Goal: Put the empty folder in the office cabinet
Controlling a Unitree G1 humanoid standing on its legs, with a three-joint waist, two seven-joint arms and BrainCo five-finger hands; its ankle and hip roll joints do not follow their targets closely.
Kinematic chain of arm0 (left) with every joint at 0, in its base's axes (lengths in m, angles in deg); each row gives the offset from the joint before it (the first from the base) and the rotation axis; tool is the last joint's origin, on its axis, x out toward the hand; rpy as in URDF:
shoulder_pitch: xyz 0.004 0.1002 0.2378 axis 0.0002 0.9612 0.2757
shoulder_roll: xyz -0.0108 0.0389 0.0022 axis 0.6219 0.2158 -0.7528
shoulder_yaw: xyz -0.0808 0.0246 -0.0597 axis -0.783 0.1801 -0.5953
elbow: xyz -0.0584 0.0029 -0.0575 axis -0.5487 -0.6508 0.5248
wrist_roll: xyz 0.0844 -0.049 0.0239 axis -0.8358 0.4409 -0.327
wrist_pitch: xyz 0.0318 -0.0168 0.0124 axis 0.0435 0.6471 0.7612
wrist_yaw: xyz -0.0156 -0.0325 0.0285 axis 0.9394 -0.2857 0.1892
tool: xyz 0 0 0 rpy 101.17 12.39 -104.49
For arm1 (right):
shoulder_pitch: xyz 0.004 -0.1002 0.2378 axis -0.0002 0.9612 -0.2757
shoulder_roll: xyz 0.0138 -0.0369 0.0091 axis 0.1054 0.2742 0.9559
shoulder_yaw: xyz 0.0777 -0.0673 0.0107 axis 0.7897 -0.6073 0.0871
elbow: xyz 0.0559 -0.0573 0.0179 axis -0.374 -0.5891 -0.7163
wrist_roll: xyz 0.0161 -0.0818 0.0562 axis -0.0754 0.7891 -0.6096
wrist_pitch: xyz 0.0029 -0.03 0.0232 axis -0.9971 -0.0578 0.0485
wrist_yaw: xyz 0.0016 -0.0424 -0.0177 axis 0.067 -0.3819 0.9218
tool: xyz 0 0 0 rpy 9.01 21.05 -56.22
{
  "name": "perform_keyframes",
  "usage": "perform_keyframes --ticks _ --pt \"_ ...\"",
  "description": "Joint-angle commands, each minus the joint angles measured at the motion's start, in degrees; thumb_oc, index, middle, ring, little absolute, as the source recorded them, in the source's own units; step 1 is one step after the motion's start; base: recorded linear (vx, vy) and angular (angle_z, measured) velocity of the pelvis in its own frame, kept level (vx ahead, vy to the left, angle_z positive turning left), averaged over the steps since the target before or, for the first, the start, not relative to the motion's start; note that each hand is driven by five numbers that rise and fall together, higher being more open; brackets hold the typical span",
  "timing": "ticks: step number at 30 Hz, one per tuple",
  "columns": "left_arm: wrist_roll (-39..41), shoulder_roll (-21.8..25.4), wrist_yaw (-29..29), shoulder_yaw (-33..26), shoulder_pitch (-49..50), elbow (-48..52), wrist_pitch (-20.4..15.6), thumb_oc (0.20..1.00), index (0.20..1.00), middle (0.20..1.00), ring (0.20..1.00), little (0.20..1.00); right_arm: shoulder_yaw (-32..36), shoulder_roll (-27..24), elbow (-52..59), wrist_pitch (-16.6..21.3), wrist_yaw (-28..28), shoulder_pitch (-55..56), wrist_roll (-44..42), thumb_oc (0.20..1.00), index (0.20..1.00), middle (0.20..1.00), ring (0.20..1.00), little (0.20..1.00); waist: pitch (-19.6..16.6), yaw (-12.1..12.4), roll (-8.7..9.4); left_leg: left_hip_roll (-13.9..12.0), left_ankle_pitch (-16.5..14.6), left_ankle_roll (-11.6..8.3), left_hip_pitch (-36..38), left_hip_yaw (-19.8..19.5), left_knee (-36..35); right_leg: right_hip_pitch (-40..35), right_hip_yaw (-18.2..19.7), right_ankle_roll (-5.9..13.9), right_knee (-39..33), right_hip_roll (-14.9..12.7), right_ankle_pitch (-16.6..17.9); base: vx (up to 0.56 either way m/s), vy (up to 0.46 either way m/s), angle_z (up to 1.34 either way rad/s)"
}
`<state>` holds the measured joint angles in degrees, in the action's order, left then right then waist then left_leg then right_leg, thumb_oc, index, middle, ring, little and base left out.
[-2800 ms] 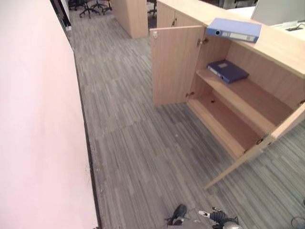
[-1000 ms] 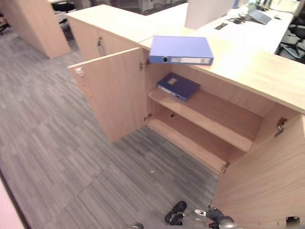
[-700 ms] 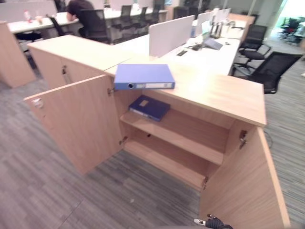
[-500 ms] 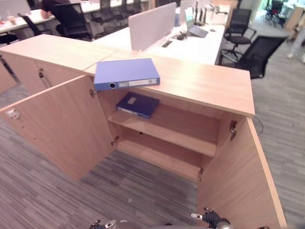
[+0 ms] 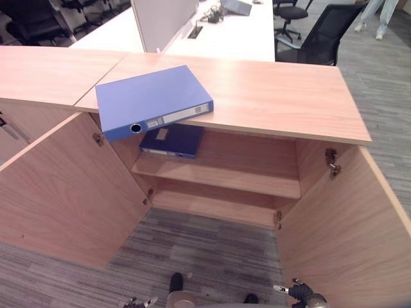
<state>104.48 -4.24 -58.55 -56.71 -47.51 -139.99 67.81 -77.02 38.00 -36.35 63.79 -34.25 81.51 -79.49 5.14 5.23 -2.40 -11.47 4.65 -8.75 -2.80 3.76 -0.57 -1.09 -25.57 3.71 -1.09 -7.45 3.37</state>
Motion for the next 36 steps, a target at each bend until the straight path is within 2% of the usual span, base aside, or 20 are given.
perform_keyframes --ticks 1,3,5,7,10,18,22,27,28,32,33,34,35,36 --pt "-0.6 1.6 0.2 2.6 -2.2 -2.2 -1.1 1.0 1.0 1.0 1.0 1.0 0.6 -0.2 -1.8 0.2 0.2 -3.4 -1.1 1.0 1.0 1.0 1.0 1.0 0.2 0.3 -0.39 0.6 -5.1 0.59 -5.7 -3.5 7.7 -2.6 -0.9 5.5 -3.7 -5.4 0.3 0.1 0.434 0.04" --pt "-1.3 2.1 0.4 2.6 -2.5 -2.3 -1.0 1.0 1.0 1.0 1.0 1.0 1.4 -0.2 -1.7 -0.3 0.6 -3.4 -0.9 1.0 1.0 1.0 1.0 1.0 -0.1 -0.1 0.35 3.4 -7.1 2.45 -5.5 -1.9 9.2 -1.9 -0.6 6.5 -2.4 -8.7 1.2 0.07 0.412 -0.04" --pt "-1.7 2.6 0.5 2.2 -2.4 -2.4 -0.9 1.0 1.0 1.0 1.0 1.0 1.8 0.0 -1.4 -0.5 0.9 -3.6 -0.7 1.0 1.0 1.0 1.0 1.0 0.0 0.3 0.78 5.0 -8.8 3.78 -5.0 0.2 10.5 -1.0 -0.8 7.11 -1.1 -10.8 2.1 0.02 0.343 -0.2" --pt "-2.7 3.5 0.8 1.2 -2.3 -2.5 -0.5 1.0 1.0 1.0 1.0 1.0 2.0 0.6 -1.4 -0.8 1.6 -3.8 -0.4 1.0 1.0 1.0 1.0 1.0 -0.1 1.6 0.65 5.6 -11.0 4.74 -3.5 3.4 10.8 -0.4 -4.4 8.15 0.6 -12.8 2.9 0.05 0.348 -0.43" --pt "-3.5 4.7 0.8 0.1 -2.1 -2.4 -0.2 1.0 1.0 1.0 1.0 1.0 1.8 1.2 -1.0 -0.9 2.0 -3.8 0.0 1.0 1.0 1.0 1.0 1.0 0.0 2.8 1.05 6.2 -11.3 5.59 -1.6 6.3 9.5 0.2 -9.2 8.49 1.4 -14.5 4.5 0.03 0.213 -0.45" --pt "-4.5 5.2 1.2 -1.0 -1.3 -2.9 -0.3 1.0 1.0 1.0 1.0 1.0 0.7 1.7 -0.7 -0.8 2.2 -2.7 0.3 1.0 1.0 1.0 1.0 1.0 -0.5 3.4 2.81 7.5 -11.0 6.36 0.0 7.7 7.3 -1.2 -10.9 9.21 -1.0 -13.7 6.8 0.03 0.04 -0.22" --pt "-3.6 5.0 1.1 -1.5 -1.2 -2.3 -0.5 1.0 1.0 1.0 1.0 1.0 0.3 1.8 -1.0 -0.5 2.0 -2.0 0.3 1.0 1.0 1.0 1.0 1.0 -0.9 3.4 3.85 7.0 -11.3 6.11 0.1 7.8 7.4 -1.8 -11.3 9.31 -2.2 -13.0 7.4 0.02 -0.005 -0.02" --pt "1.2 4.8 1.6 -2.9 -1.4 1.0 -1.1 1.0 1.0 1.0 1.0 1.0 0.2 2.2 -1.3 -0.3 2.0 -1.4 -0.2 1.0 1.0 1.0 1.0 1.0 -1.2 3.9 4.59 6.4 -11.5 5.83 0.2 7.6 7.5 -2.3 -11.5 9.22 -2.8 -12.2 7.2 0.02 -0.02 0.0" --pt "2.0 5.0 1.2 -3.2 -1.5 2.9 -1.5 1.0 1.0 1.0 1.0 1.0 0.2 2.2 -1.5 -0.3 2.1 -1.2 -0.2 1.0 1.0 1.0 1.0 1.0 -1.2 4.1 4.7 6.4 -11.5 5.78 0.3 7.6 7.4 -2.5 -11.6 9.26 -2.9 -12.1 7.1 0.03 -0.01 0.0" --pt "7.5 7.5 -0.5 -6.8 1.6 25.0 -3.5 1.0 1.0 1.0 1.0 1.0 0.9 2.0 -0.6 -0.2 1.9 0.2 0.4 1.0 1.0 1.0 1.0 1.0 -1.5 5.6 5.0 6.1 -11.1 5.49 1.0 7.4 6.0 -3.5 -12.4 9.58 -3.4 -11.5 6.8 0.05 -0.021 0.03" --pt "5.8 8.7 -1.0 -9.9 5.0 38.8 -3.4 1.0 1.0 1.0 1.0 1.0 1.5 2.2 -0.1 -0.4 2.0 0.9 1.3 1.0 1.0 1.0 1.0 1.0 -1.4 6.3 5.16 5.8 -11.1 5.38 1.1 7.2 5.8 -3.9 -12.6 9.69 -3.5 -11.2 6.6 0.05 -0.043 0.09" --pt "4.3 9.3 -1.6 -12.0 6.2 44.8 -3.2 1.0 1.0 1.0 1.0 1.0 2.1 2.2 -0.3 -0.7 2.1 1.1 1.8 1.0 1.0 1.0 1.0 1.0 -1.3 6.7 5.16 5.6 -11.1 5.34 1.2 7.0 5.8 -4.0 -12.7 9.78 -3.5 -11.1 6.6 0.03 -0.036 0.1" --pt "4.2 9.3 -1.6 -12.3 6.6 45.5 -2.8 1.0 1.0 1.0 1.0 1.0 2.0 2.3 -0.3 -0.7 2.1 1.1 1.8 1.0 1.0 1.0 1.0 1.0 -1.3 6.6 5.19 5.6 -11.1 5.33 1.2 7.0 5.8 -4.0 -12.7 9.78 -3.5 -11.1 6.5 0.01 -0.034 0.12" --pt "0.0 10.3 -2.8 -16.2 8.2 53.2 -3.2 1.0 1.0 1.0 1.0 1.0 3.1 2.5 -0.8 -0.9 2.2 1.0 2.4 1.0 1.0 1.0 1.0 1.0 -1.0 7.5 5.25 5.4 -11.2 5.17 1.0 6.6 5.9 -4.3 -12.8 9.92 -3.5 -11.0 6.4 0.01 -0.044 0.11"
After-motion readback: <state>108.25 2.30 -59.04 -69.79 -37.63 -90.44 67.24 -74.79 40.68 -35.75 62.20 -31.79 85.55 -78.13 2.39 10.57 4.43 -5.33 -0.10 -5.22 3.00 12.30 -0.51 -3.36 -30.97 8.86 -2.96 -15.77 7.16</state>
